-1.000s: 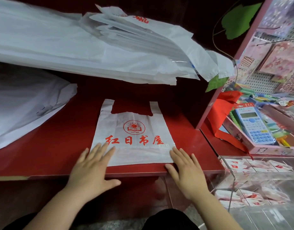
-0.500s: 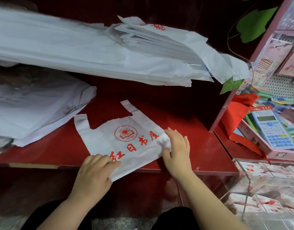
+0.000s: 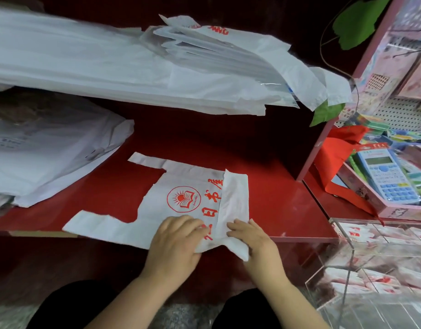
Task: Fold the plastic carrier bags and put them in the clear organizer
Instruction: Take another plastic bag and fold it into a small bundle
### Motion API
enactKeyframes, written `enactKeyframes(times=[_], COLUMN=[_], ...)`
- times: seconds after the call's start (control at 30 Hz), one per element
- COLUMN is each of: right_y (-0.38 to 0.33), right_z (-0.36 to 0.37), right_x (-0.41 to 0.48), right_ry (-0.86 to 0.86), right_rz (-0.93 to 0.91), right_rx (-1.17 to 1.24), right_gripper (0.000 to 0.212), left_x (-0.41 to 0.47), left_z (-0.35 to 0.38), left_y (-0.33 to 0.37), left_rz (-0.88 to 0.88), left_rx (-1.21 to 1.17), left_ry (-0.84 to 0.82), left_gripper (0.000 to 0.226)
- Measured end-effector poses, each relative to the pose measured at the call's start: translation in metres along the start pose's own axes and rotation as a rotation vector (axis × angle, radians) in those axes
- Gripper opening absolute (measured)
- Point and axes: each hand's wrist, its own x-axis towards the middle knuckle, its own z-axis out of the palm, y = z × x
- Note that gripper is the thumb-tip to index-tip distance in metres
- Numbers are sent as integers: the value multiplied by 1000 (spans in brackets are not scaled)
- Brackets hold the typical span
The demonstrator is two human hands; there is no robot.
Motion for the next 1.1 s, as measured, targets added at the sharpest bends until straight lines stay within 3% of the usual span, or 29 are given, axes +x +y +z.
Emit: enactKeyframes(times=[0.13, 0.2, 0.27, 0.3, 0.4, 0.47, 0.67, 0.77, 0.97, 1.1], right_y=[5, 4, 0, -2, -7, -9, -11, -10, -4, -4], right_z=[-22, -29, -33, -33, -29, -25, -18, -14, -14, -16], right_x=[-3, -4, -2, 0, 10, 19, 45, 48, 49, 50], right_ry=[-52, -75, -62, -34, 122, 202, 233, 150, 147, 108], right_rz=[155, 248, 374, 455, 608, 677, 808, 799, 772, 766], right_rx=[193, 254, 307, 332, 308, 273, 68, -216, -252, -257], right_gripper=[30, 34, 23, 35, 44, 32, 19, 17, 14, 18], left_x=[-3, -1, 2, 6, 21, 29, 44, 47, 55, 61], left_z=[-29, -48, -65, -72, -83, -83, -75, -70, -56, -47], left_y=[-34, -48, -58, -62, -75, -80, -91, -96, -97, -90], left_rz=[-152, -384, -537, -583, -717, -808, -1017, -1027, -992, -889], left_rx=[-42, -186, -312, -353, -460, -554, -519, -428, -207, 127], left_ry=[-136, -246, -373, -412, -409, -413, -313, -305, -286, -58], left_gripper=[23, 17, 16, 20, 24, 15, 8, 13, 22, 27])
